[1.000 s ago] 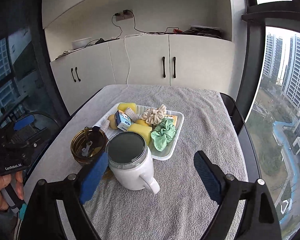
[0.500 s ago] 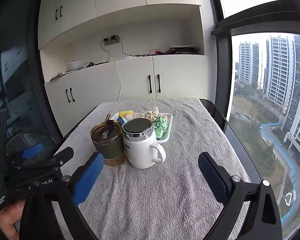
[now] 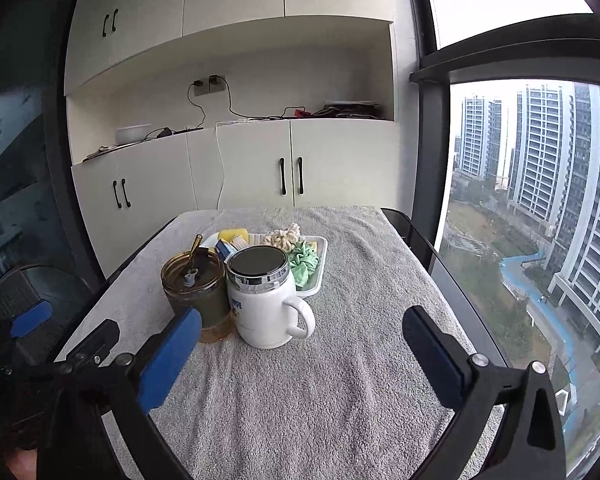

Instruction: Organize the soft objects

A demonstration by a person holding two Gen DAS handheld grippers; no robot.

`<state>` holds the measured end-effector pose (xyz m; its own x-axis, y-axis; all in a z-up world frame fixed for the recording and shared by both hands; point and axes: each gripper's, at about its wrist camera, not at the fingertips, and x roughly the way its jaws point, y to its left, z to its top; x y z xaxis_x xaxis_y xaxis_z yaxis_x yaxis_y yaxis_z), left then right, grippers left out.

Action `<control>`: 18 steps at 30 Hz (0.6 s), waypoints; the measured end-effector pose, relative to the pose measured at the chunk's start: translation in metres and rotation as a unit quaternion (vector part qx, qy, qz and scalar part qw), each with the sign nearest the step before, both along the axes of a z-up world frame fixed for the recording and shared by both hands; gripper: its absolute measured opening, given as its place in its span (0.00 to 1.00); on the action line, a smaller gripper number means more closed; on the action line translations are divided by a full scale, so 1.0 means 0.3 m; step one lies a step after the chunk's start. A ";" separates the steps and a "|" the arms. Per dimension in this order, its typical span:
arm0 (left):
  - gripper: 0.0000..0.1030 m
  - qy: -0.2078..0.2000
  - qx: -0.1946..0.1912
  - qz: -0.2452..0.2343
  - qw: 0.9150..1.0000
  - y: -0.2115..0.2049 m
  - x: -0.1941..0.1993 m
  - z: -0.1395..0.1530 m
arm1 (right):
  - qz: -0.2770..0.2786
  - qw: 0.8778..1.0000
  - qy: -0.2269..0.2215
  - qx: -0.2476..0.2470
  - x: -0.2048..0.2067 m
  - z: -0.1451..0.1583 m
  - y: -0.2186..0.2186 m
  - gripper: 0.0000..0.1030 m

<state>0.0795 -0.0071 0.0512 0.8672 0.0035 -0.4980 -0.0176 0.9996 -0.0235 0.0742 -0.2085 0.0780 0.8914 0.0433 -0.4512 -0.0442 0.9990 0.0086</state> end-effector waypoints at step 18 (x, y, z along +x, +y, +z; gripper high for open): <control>1.00 0.016 -0.009 -0.001 1.000 0.009 0.032 -0.017 | -0.007 1.000 0.005 -0.011 0.027 -0.018 0.004 1.00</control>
